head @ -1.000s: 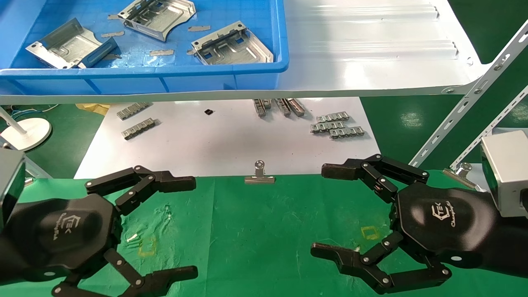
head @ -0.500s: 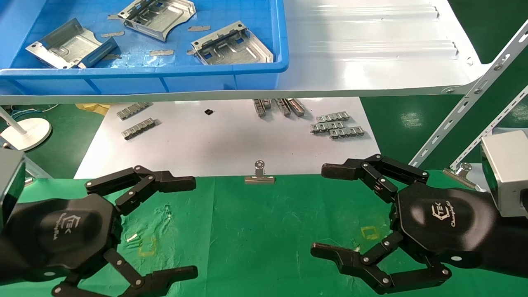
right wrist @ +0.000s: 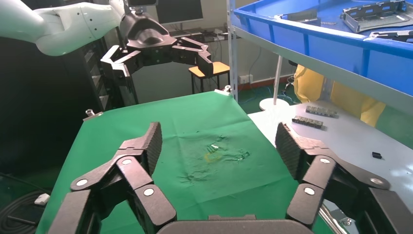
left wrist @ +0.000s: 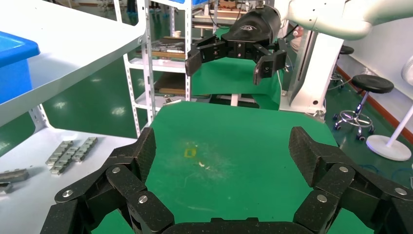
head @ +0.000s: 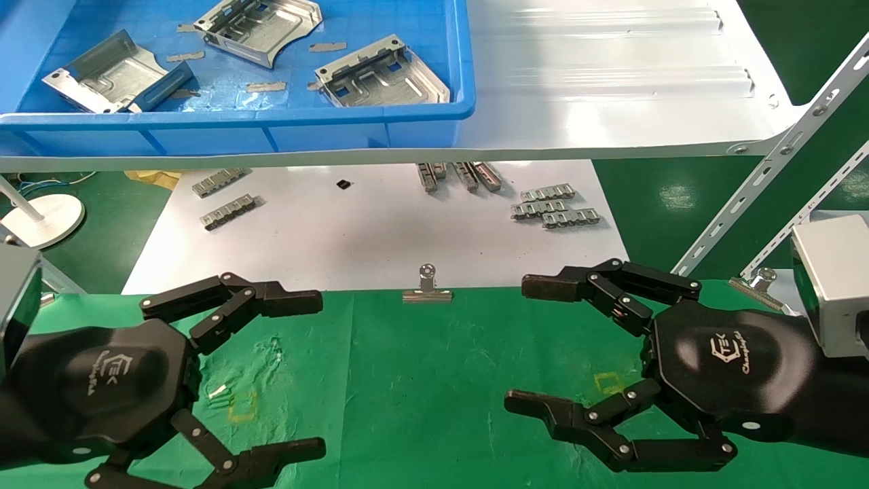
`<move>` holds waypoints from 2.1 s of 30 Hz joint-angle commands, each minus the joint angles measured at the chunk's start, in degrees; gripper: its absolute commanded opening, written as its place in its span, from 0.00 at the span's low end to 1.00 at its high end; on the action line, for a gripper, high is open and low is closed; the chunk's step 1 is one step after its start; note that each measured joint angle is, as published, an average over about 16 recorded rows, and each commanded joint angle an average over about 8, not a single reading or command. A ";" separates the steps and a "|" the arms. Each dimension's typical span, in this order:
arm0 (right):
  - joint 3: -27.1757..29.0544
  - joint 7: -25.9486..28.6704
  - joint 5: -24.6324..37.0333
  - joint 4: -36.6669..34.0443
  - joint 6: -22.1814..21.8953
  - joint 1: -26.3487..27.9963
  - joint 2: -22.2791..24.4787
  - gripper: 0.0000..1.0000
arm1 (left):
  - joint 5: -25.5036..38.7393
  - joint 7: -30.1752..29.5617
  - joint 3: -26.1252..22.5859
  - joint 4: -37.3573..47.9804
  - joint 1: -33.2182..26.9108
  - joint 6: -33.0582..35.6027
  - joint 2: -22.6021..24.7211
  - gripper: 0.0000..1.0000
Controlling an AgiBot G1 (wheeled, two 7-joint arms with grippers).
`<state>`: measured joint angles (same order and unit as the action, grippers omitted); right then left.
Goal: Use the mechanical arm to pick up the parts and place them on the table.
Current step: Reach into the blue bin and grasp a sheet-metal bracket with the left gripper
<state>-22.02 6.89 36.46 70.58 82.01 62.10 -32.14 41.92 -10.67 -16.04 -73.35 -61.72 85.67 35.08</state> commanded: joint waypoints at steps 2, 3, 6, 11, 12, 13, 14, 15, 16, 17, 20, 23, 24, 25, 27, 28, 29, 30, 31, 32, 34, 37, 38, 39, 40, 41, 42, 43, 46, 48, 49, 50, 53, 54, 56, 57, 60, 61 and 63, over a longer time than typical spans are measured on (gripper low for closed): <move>0.00 0.00 0.00 0.00 0.00 0.00 0.00 0.00 | 0.00 0.00 0.00 0.00 0.00 0.00 0.00 1.00; 0.00 0.00 0.00 0.00 0.00 0.00 0.00 0.00 | 0.00 0.00 0.00 0.00 0.00 0.00 0.00 1.00; 0.00 0.00 0.00 0.00 0.00 0.00 0.00 0.00 | 0.00 0.00 0.00 0.00 0.00 0.00 0.00 1.00; 0.00 0.00 0.00 0.00 0.00 0.00 0.00 0.00 | 0.00 0.00 0.00 0.00 0.00 0.00 0.00 1.00; 0.00 0.00 0.00 0.00 0.00 0.00 0.00 0.00 | 0.00 0.00 0.00 0.00 0.00 0.00 0.00 1.00; 0.00 0.00 0.00 0.00 0.00 0.00 0.00 0.00 | 0.00 0.00 0.00 0.00 0.00 0.00 0.00 1.00; 0.00 0.00 0.00 0.00 0.00 0.00 0.00 0.00 | 0.00 0.00 0.00 0.00 0.00 0.00 0.00 1.00; 0.00 0.00 0.00 0.00 0.00 0.00 0.00 0.00 | 0.00 0.00 0.00 0.00 0.00 0.00 0.00 1.00; 0.00 0.00 0.00 0.00 0.00 0.00 0.00 0.00 | 0.00 0.00 0.00 0.00 0.00 0.00 0.00 1.00; 0.00 0.00 0.00 0.00 0.00 0.00 0.00 0.00 | 0.00 0.00 0.00 0.00 0.00 0.00 0.00 1.00; 0.00 0.00 0.00 0.00 0.00 0.00 0.00 0.00 | 0.00 0.00 0.00 0.00 0.00 0.00 0.00 1.00; 0.00 0.00 0.00 0.00 0.00 0.00 0.00 0.00 | 0.00 0.00 0.00 0.00 0.00 0.00 0.00 1.00; 0.00 0.00 0.00 0.00 0.00 0.00 0.00 0.00 | 0.00 0.00 0.00 0.00 0.00 0.00 0.00 1.00; 0.00 0.00 0.00 0.00 0.00 0.00 0.00 0.00 | 0.00 0.00 0.00 0.00 0.00 0.00 0.00 1.00; 0.00 0.00 0.00 0.00 0.00 0.00 0.00 0.00 | 0.00 0.00 0.00 0.00 0.00 0.00 0.00 1.00; 0.00 0.00 0.00 0.00 0.00 0.00 0.00 0.00 | 0.00 0.00 0.00 0.00 0.00 0.00 0.00 1.00; 0.00 0.00 0.00 0.00 0.00 0.00 0.00 0.00 | 0.00 0.00 0.00 0.00 0.00 0.00 0.00 1.00; 0.00 0.00 0.00 0.00 0.00 0.00 0.00 0.00 | 0.00 0.00 0.00 0.00 0.00 0.00 0.00 1.00; 0.00 0.00 0.00 0.00 0.00 0.00 0.00 0.00 | 0.00 0.00 0.00 0.00 0.00 0.00 0.00 1.00; 0.00 0.00 0.00 0.00 0.00 0.00 0.00 0.00 | -0.01 -0.01 0.00 -0.03 0.02 0.00 -0.01 1.00; 0.00 0.00 0.00 0.00 0.00 0.00 0.00 0.00 | 0.04 0.02 0.01 -0.07 -0.02 0.02 -0.05 1.00; 0.00 0.00 0.00 0.00 0.00 0.00 0.00 0.00 | 0.57 0.26 0.13 -0.64 -0.79 0.04 -0.38 1.00; 0.00 0.00 0.00 0.00 0.00 0.00 0.00 0.00 | 0.93 0.34 0.21 -0.93 -1.45 -0.03 -0.53 1.00; 0.00 0.00 0.00 0.00 0.00 0.00 0.00 0.00 | 1.29 0.19 0.27 -1.11 -2.42 -0.14 -0.63 1.00; 0.00 0.00 0.00 0.00 0.00 0.00 0.00 0.00 | 1.74 -0.09 0.28 -1.16 -3.69 -0.26 -0.69 1.00; 0.00 0.00 0.00 0.00 0.00 0.00 0.00 0.00 | 2.35 -0.44 0.26 -1.15 -5.27 -0.38 -0.73 1.00; 0.00 0.00 0.00 0.00 0.00 0.00 0.00 0.00 | 3.23 -0.90 0.12 -0.86 -7.31 -0.54 -0.63 1.00; 0.00 0.00 0.00 0.00 0.00 0.00 0.00 0.00 | 4.29 -1.47 -0.12 -0.31 -9.68 -0.71 -0.39 1.00; 0.00 0.00 0.00 0.00 0.00 0.00 0.00 0.00 | 8.51 -3.56 -1.75 3.75 -18.17 -1.00 1.57 1.00; 0.00 0.00 0.00 0.00 0.00 0.00 0.00 0.00 | 12.35 -4.43 -3.46 8.08 -24.47 -0.91 3.72 1.00; 0.00 0.00 0.00 0.00 0.00 0.00 0.00 0.00 | 14.55 -4.67 -4.46 10.73 -27.75 -0.93 5.05 1.00; 0.00 0.00 0.00 0.00 0.00 0.00 0.00 0.00 | 16.70 -4.79 -5.46 13.56 -30.85 -1.04 6.46 1.00; 0.00 0.00 0.00 0.00 0.00 0.00 0.00 0.00 | 23.46 -4.24 -8.35 23.33 -39.67 -2.92 11.02 1.00; 0.00 0.00 0.00 0.00 0.00 0.00 0.00 0.00 | 25.63 -3.89 -9.17 26.80 -42.27 -4.22 12.53 1.00; 0.00 0.00 0.00 0.00 0.00 0.00 0.00 0.00 | 29.69 -2.95 -10.59 33.43 -46.77 -7.55 15.41 1.00; 0.00 0.00 0.00 0.00 0.00 0.00 0.00 0.00 | 31.52 -2.43 -11.21 36.59 -48.68 -9.48 16.78 1.00; 0.00 0.00 0.00 0.00 0.00 0.00 0.00 0.00 | 35.97 -1.00 -12.76 44.85 -53.08 -15.31 20.40 1.00; 0.00 0.00 0.00 0.00 0.00 0.00 0.00 0.00 | 37.20 -0.59 -13.24 47.25 -54.22 -17.07 21.47 1.00; 0.00 0.00 0.00 0.00 0.00 0.00 0.00 0.00 | 39.32 0.12 -14.17 51.43 -56.10 -20.13 23.36 1.00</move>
<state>-22.02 6.89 36.46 70.58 82.01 62.11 -32.14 80.53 -10.93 -30.04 -22.87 -117.02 66.19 57.95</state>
